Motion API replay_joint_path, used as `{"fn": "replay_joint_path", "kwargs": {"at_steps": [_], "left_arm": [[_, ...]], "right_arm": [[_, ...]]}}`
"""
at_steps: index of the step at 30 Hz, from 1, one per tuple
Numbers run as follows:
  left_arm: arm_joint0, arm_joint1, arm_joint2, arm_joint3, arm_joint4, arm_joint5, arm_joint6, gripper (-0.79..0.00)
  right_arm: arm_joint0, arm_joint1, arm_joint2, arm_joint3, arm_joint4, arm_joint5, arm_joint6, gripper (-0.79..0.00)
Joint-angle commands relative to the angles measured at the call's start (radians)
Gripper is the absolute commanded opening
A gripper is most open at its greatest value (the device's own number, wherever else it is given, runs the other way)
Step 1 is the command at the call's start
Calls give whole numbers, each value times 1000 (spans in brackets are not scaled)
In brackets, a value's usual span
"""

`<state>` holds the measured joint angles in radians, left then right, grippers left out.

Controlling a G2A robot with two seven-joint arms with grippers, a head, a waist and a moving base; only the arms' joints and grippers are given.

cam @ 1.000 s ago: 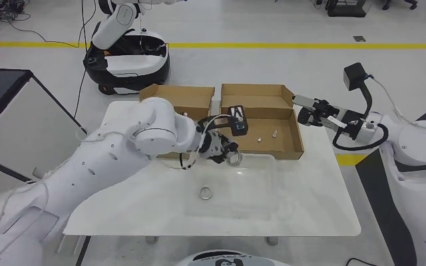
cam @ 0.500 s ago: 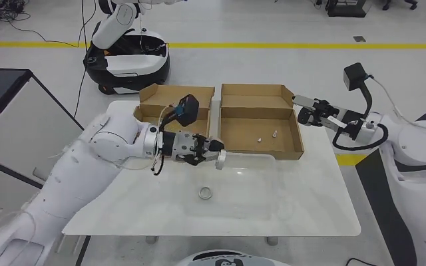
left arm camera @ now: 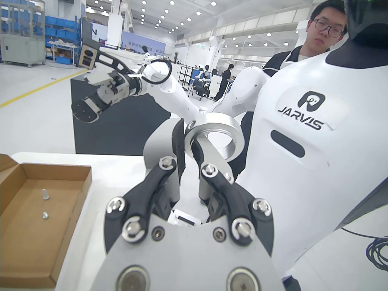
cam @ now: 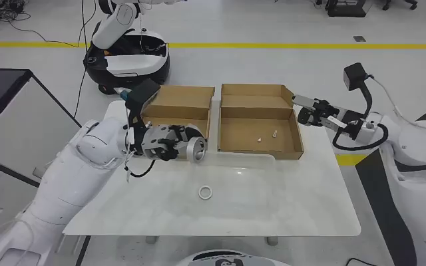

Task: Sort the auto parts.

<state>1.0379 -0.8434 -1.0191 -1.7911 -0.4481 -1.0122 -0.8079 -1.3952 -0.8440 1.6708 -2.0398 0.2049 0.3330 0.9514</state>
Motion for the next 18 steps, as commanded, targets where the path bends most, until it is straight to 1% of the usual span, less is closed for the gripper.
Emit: {"fn": "replay_joint_path", "kwargs": {"at_steps": [1,7,9,11,14,18], "left_arm": [[0,0,1,1,2,0,0,-785],[0,0,1,1,2,0,0,-785],[11,-2,7,-16,0,5,16,-785],[25,-7,25,-36,-59,0,22,-785],[31,-17,56,-63,-154,0,0,-785],[30,-26,96,-88,-228,0,0,-785]], "right_arm": [[0,0,0,0,0,0,0,0],[0,0,0,0,0,0,0,0],[0,0,0,0,0,0,0,0],[0,0,0,0,0,0,0,0],[0,0,0,0,0,0,0,0],[0,0,0,0,0,0,0,0]]}}
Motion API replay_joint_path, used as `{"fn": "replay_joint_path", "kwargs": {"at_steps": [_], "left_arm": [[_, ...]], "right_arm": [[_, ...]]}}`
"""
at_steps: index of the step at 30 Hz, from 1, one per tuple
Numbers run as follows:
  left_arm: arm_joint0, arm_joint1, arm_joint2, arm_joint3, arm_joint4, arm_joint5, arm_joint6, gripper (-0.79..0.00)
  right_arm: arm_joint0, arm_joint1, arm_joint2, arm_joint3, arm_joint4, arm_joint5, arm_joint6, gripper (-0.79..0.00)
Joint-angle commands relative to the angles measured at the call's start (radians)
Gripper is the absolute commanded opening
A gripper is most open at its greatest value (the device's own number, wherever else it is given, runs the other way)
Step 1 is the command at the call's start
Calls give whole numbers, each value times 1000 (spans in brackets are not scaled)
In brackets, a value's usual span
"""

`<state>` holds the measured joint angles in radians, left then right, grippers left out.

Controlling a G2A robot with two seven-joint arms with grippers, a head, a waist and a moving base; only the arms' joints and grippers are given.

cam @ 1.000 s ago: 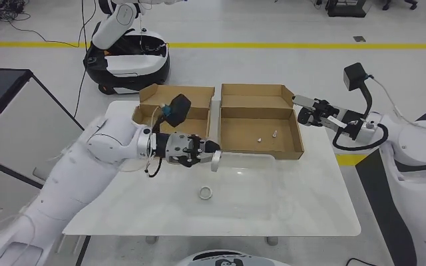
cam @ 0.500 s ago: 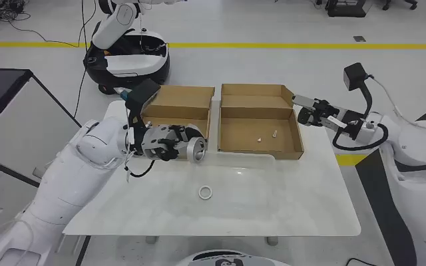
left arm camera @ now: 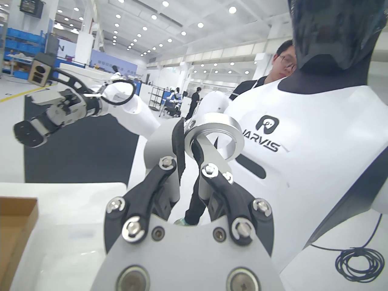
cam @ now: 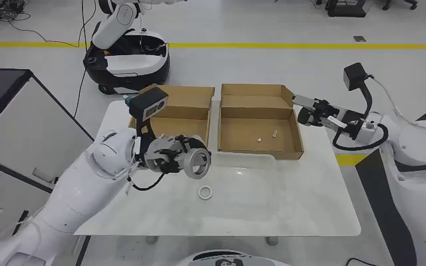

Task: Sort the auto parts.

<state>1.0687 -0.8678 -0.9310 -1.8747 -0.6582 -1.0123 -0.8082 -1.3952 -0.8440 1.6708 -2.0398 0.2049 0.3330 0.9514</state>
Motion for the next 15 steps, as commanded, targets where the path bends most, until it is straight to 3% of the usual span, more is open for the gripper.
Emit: {"fn": "replay_joint_path", "kwargs": {"at_steps": [1,6,15], "left_arm": [[-2,-3,15,-10,-31,0,0,-785],[6,-14,16,-37,-143,0,0,-785],[55,-49,-60,-91,-300,0,0,-785]], "right_arm": [[0,0,0,0,0,0,0,0],[0,0,0,0,0,0,0,0],[0,0,0,0,0,0,0,0]]}}
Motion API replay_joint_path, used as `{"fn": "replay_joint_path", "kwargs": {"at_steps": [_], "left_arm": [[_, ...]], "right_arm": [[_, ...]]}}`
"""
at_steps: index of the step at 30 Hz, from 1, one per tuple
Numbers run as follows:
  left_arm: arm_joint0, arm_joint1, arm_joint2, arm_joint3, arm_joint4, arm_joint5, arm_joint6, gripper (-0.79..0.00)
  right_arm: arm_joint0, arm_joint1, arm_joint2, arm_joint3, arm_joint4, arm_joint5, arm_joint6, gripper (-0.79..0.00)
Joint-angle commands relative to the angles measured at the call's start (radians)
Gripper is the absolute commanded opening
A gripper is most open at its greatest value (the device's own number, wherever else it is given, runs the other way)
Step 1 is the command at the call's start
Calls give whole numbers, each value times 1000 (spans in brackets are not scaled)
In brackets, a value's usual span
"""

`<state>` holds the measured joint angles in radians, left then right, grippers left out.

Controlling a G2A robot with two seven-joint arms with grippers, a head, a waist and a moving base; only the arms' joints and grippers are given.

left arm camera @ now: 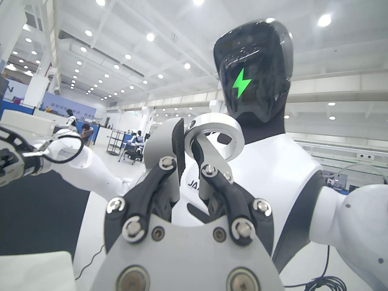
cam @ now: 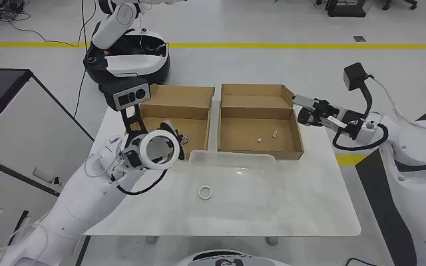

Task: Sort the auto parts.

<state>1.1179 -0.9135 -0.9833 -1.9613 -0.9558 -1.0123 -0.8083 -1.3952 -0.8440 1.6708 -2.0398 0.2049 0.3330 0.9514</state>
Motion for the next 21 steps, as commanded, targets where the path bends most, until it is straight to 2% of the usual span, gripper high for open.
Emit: {"fn": "replay_joint_path", "kwargs": {"at_steps": [1,7,11,17,21], "left_arm": [[14,-7,-16,-9,-12,0,0,-785],[56,-34,-73,-36,-84,0,0,-785],[75,-45,-97,-27,-61,0,0,-785],[97,-38,-112,39,42,0,0,-785],[109,-37,-126,84,48,0,0,-785]], "right_arm": [[0,0,0,0,0,0,0,0],[0,0,0,0,0,0,0,0],[0,0,0,0,0,0,0,0],[0,0,0,0,0,0,0,0],[0,0,0,0,0,0,0,0]]}}
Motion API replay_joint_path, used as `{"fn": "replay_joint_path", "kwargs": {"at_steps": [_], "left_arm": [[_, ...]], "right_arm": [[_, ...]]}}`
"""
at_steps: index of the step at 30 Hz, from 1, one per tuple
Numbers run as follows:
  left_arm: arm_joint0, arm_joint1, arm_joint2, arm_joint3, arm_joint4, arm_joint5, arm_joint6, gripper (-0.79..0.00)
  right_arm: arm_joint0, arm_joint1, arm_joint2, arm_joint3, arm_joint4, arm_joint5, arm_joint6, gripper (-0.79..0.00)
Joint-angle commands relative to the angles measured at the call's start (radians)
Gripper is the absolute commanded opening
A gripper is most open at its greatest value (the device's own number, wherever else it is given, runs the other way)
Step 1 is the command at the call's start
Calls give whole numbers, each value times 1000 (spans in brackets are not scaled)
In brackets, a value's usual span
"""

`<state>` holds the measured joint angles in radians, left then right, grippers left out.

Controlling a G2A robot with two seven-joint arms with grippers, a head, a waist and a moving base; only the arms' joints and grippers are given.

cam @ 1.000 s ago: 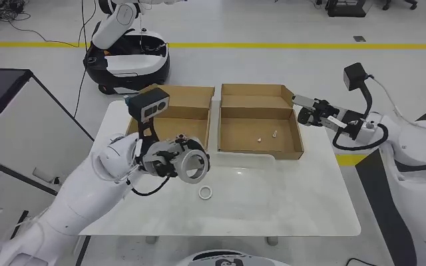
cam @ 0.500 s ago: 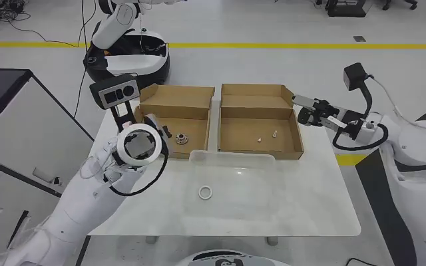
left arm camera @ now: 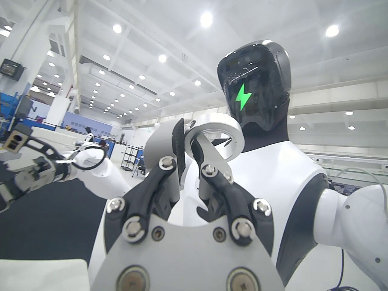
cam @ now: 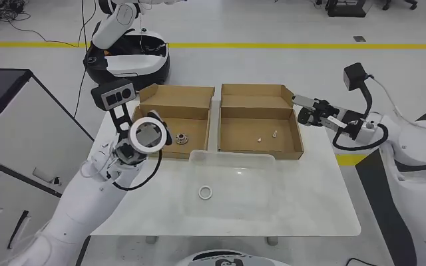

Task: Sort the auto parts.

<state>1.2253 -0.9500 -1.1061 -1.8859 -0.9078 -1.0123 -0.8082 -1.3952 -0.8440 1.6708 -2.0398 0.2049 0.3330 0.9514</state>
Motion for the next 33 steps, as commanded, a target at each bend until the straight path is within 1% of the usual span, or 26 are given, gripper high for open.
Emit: {"fn": "replay_joint_path", "kwargs": {"at_steps": [1,8,16,22,26,33], "left_arm": [[3,0,-5,12,0,0,0,-785],[8,-1,-6,21,-14,0,0,-785],[16,-6,-10,-21,-137,0,0,-785],[23,-11,-31,-27,-159,23,-23,-785],[25,-12,-49,-2,-111,53,-53,-785],[17,-11,-36,42,12,59,-59,-785]], "right_arm": [[0,0,0,0,0,0,0,0],[0,0,0,0,0,0,0,0],[0,0,0,0,0,0,0,0],[0,0,0,0,0,0,0,0],[0,0,0,0,0,0,0,0],[0,0,0,0,0,0,0,0]]}}
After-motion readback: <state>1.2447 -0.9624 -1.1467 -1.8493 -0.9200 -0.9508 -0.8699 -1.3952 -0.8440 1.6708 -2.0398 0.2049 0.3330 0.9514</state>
